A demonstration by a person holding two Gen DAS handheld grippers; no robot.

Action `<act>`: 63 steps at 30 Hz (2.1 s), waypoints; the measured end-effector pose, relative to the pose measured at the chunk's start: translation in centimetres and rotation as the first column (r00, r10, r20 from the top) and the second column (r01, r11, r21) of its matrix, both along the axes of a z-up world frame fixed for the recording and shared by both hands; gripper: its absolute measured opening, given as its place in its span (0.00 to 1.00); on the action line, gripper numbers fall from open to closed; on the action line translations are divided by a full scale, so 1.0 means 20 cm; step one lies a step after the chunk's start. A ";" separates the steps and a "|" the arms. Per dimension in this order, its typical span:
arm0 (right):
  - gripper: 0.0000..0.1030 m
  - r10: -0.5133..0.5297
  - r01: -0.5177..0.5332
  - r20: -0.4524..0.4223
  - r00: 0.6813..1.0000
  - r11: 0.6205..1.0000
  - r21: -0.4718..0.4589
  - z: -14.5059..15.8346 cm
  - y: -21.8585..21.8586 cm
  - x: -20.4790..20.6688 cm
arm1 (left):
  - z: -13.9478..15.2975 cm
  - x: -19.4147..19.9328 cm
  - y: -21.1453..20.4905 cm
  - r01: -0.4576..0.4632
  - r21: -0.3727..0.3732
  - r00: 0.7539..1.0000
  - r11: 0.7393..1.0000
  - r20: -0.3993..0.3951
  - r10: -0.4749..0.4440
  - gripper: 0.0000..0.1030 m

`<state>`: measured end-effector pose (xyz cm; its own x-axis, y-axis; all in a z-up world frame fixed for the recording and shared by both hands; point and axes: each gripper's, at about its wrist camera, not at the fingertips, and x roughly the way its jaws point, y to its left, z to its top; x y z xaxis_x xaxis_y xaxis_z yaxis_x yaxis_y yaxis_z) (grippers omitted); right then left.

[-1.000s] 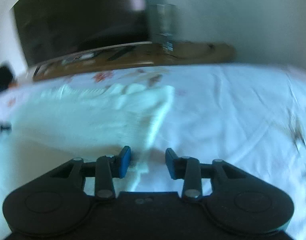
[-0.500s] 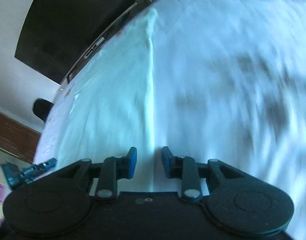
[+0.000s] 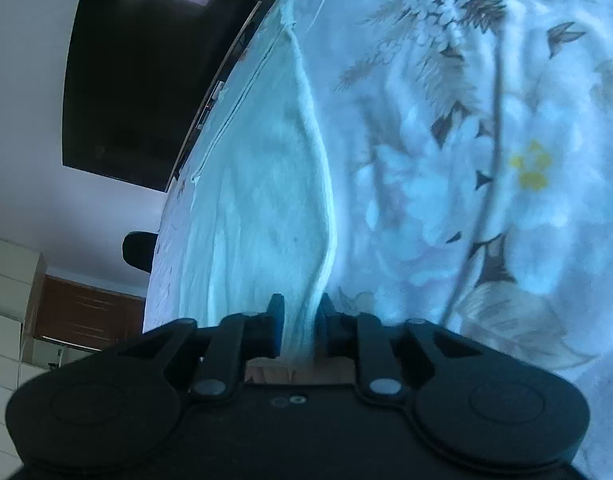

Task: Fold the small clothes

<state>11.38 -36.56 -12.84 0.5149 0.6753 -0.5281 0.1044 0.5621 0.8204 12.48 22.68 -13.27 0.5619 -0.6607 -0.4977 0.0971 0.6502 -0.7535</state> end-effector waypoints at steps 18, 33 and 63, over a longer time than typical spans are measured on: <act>0.04 0.022 -0.002 0.118 0.993 0.985 -0.173 0.06 0.02 -0.01 | 0.04 -0.06 0.00 -0.014 0.172 0.996 0.985 0.087 -0.001 0.04; 0.04 0.085 0.070 0.429 0.899 0.941 -0.332 0.69 0.11 0.30 | 0.64 0.25 -0.01 -0.110 0.097 0.931 0.989 0.359 0.068 0.04; 0.23 -0.050 0.124 0.288 0.956 0.962 -0.243 0.23 0.06 2.11 | 0.24 2.04 -0.20 -0.269 0.142 0.956 0.953 0.162 0.246 0.05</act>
<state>53.53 -35.41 -8.31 0.7157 0.4824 -0.5050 -0.0479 0.7553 0.6536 53.28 18.74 -8.42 0.7742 -0.4020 -0.4889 0.0077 0.7783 -0.6278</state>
